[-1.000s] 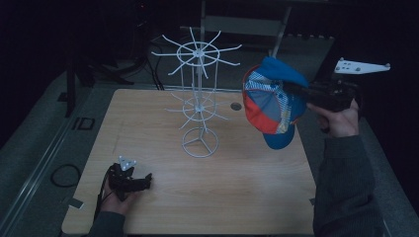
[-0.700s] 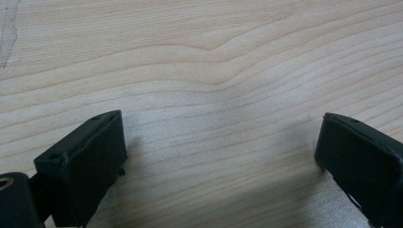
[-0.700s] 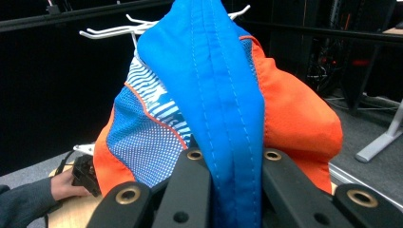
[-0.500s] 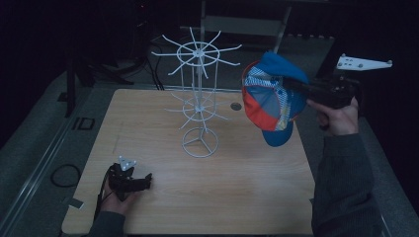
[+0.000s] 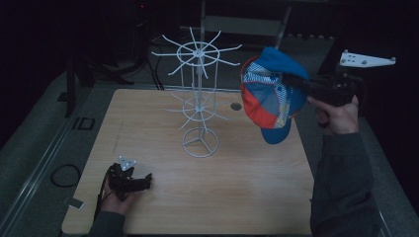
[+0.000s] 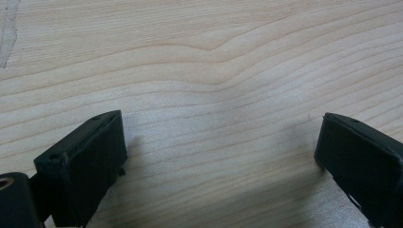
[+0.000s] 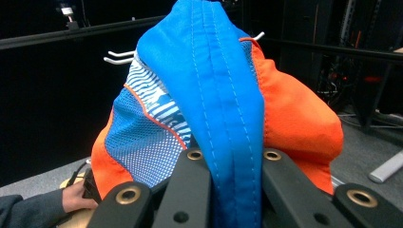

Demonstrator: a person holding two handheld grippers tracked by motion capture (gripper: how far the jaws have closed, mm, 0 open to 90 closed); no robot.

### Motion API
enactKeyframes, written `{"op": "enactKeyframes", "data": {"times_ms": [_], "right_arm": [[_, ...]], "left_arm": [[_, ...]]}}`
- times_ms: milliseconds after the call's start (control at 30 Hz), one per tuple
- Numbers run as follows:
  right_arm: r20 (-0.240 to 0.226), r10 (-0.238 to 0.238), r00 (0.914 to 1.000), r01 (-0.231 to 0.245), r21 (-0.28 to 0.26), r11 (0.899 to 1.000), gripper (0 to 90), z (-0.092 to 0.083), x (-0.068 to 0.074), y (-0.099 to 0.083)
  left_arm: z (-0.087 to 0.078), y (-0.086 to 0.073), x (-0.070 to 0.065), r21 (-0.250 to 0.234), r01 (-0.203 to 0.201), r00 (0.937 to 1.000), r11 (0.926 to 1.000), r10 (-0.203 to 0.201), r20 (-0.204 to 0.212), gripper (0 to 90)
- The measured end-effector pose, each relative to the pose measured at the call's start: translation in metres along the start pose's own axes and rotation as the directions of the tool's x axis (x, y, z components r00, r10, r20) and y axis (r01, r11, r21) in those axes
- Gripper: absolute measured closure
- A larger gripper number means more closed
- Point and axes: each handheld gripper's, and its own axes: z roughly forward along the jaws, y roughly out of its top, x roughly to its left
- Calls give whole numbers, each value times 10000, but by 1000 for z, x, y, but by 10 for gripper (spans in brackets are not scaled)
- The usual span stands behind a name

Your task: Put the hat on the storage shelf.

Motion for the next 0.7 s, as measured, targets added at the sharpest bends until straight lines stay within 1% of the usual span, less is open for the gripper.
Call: {"op": "enactKeyframes", "data": {"times_ms": [400,567,700], "right_arm": [[-224,-97,9997,89,-391,9992,885,0,4,13],[-289,-157,9995,148,-298,9994,885,9,6,16],[-354,-96,9993,85,-311,9995,885,14,4,16]], "left_arm": [[0,0,0,-16,0,10000,10000,0,-6,32],[0,0,0,-2,-3,10000,10000,3,2,32],[0,0,0,-2,-10,10000,10000,10,8,32]]}}
